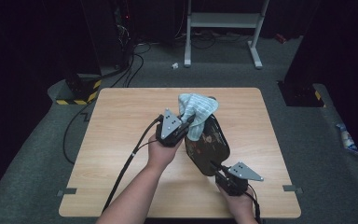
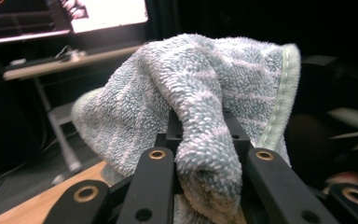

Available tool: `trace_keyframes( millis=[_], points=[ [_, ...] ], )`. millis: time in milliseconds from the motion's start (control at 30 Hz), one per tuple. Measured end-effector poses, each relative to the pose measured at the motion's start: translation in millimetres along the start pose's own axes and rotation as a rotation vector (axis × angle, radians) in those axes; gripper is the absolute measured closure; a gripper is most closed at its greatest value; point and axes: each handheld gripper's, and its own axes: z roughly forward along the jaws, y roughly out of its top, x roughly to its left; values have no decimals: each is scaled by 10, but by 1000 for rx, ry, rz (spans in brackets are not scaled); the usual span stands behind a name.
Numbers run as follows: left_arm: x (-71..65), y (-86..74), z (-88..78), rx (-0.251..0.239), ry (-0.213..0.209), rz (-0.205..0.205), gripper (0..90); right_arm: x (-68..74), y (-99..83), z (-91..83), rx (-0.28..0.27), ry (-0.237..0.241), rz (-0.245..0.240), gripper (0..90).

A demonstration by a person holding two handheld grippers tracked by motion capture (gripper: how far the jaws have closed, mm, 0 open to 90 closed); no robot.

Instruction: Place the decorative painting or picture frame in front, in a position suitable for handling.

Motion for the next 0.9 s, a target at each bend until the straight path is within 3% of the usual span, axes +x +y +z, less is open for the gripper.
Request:
trace_keyframes(
  millis=[133,233,367,600,700,900],
  points=[
    [57,-36,35,18,3,-24,781,-2,2,0,0,0,0,775],
    [-26,10,18,13,-4,6,781,-8,3,0,3,4,4,775],
    [-140,68,-66,-16,-27,14,780,-19,-14,-2,5,5,0,776],
    [-548,194,-232,-76,-99,54,780,-48,-10,0,5,18,-13,775],
    [-715,221,-264,-85,-131,51,779,-51,-10,-1,4,18,-13,775],
    [-855,202,-263,-106,-165,36,777,-61,-10,0,2,19,-16,775]
  ],
)
